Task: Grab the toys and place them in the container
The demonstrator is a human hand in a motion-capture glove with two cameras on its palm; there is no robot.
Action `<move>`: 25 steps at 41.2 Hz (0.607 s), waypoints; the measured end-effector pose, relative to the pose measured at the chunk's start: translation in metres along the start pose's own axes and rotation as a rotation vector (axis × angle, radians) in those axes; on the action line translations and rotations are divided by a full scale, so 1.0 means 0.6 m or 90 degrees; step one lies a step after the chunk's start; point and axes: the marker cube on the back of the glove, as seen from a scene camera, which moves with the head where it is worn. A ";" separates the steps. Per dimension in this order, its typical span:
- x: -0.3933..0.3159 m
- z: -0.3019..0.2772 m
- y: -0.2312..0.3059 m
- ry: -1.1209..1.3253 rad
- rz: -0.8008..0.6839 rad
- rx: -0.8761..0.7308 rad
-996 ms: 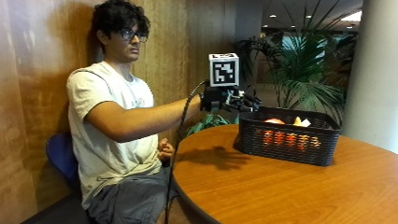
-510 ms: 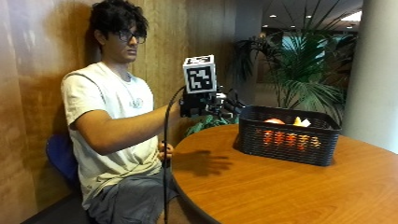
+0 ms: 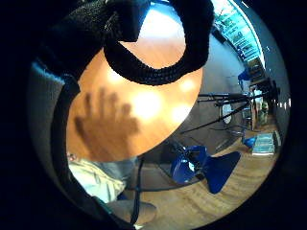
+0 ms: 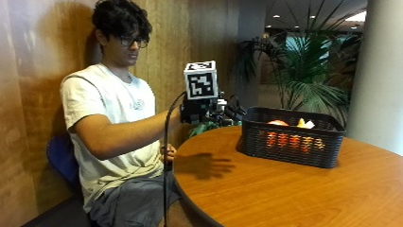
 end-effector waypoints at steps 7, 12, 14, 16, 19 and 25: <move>-0.004 0.005 -0.001 0.015 -0.001 -0.005; -0.006 0.007 -0.006 0.044 0.006 -0.001; -0.005 0.007 -0.007 0.051 0.007 -0.003; -0.004 0.007 -0.009 0.055 0.011 -0.003; -0.003 0.008 -0.011 0.046 0.012 -0.007; -0.002 0.016 -0.010 0.043 0.002 -0.013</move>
